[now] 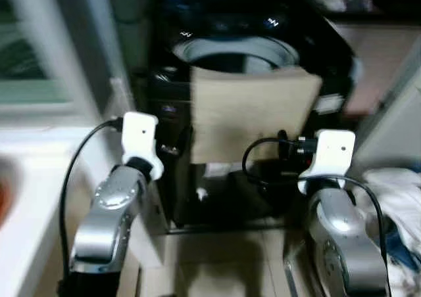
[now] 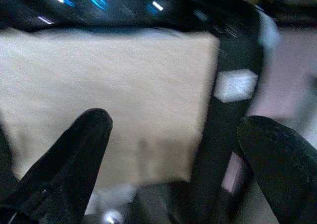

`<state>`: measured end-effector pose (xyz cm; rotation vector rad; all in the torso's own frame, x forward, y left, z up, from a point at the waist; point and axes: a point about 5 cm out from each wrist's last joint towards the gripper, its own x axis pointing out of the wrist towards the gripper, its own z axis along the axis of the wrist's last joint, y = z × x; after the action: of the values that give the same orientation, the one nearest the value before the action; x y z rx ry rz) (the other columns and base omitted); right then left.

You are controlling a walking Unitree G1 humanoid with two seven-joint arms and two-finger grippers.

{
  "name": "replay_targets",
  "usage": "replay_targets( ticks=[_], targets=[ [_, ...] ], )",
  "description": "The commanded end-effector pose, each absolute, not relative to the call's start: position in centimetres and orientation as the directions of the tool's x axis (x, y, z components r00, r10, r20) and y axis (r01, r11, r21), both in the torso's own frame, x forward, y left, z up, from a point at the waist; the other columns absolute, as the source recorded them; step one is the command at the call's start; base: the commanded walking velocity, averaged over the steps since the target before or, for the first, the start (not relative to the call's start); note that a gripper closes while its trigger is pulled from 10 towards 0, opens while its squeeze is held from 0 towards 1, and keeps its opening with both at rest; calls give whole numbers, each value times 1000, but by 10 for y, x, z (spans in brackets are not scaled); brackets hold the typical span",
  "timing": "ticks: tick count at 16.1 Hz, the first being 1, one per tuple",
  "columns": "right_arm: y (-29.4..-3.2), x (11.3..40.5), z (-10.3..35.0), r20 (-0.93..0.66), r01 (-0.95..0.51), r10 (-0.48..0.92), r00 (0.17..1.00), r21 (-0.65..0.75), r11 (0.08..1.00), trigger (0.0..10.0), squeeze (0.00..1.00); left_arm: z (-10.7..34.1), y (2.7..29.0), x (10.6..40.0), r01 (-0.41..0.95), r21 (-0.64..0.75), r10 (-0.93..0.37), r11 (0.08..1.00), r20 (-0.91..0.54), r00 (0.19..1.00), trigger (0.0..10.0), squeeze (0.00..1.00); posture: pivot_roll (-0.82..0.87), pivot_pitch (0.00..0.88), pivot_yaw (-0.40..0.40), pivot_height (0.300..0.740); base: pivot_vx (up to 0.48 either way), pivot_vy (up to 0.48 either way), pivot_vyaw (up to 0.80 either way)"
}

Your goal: Clothes washing

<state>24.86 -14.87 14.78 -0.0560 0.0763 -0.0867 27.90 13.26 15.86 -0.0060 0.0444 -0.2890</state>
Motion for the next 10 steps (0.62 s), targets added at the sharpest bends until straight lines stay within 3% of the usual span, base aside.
replay_targets(
  ticks=[1,3,5,9,10],
  targets=[
    [-153,247,156,-48,116,-120,992,-70,991,10000,0,163,128,280,298,-17,-298,954,-28,954,10000,0,-101,0,21,740,0,0,-788],
    [-160,249,164,-21,162,-166,986,-130,978,10000,0,166,130,285,277,9,-277,961,-11,961,10000,0,-101,0,21,740,0,0,-800],
    [-168,251,169,6,190,-191,982,-165,968,10000,0,170,132,287,242,131,-251,961,64,966,10000,0,-110,0,24,740,0,0,-788],
    [-170,255,178,27,228,-227,974,-93,969,10000,0,174,128,290,215,105,-224,971,85,971,10000,0,-112,0,17,740,0,0,-788],
    [-170,256,180,27,240,-239,971,-83,967,10000,0,177,123,289,281,59,-285,958,83,955,10000,0,-112,0,17,740,0,0,-788]
  ],
)
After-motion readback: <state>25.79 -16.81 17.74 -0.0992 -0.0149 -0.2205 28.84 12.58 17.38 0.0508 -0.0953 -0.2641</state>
